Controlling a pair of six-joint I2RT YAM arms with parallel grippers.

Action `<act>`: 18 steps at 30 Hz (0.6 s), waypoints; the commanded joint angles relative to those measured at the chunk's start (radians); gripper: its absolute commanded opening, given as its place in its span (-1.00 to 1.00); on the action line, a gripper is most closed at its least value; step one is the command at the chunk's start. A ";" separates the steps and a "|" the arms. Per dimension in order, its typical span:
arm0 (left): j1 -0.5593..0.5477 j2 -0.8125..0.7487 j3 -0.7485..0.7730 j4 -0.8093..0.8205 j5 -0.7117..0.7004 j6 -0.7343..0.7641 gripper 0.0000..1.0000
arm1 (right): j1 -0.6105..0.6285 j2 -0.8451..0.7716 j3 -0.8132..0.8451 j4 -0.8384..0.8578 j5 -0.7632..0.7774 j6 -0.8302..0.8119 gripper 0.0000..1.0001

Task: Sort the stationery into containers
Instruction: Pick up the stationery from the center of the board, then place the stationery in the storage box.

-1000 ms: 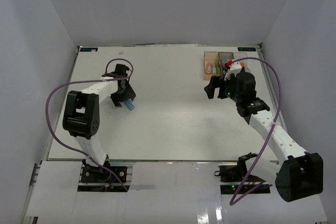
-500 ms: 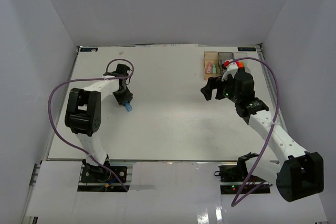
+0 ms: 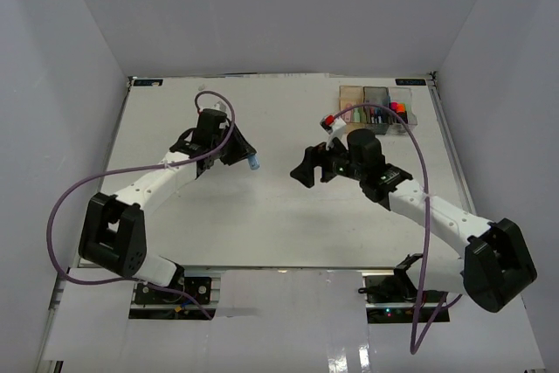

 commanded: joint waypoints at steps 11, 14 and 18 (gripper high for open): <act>-0.166 -0.184 -0.097 0.302 0.077 -0.092 -0.36 | 0.138 0.165 0.155 0.187 0.042 0.124 0.94; -0.183 -0.196 -0.099 0.315 0.072 -0.092 -0.36 | 0.144 0.196 0.175 0.189 0.052 0.128 0.99; -0.198 -0.216 -0.105 0.328 0.058 -0.086 -0.36 | 0.152 0.224 0.191 0.195 0.051 0.131 0.77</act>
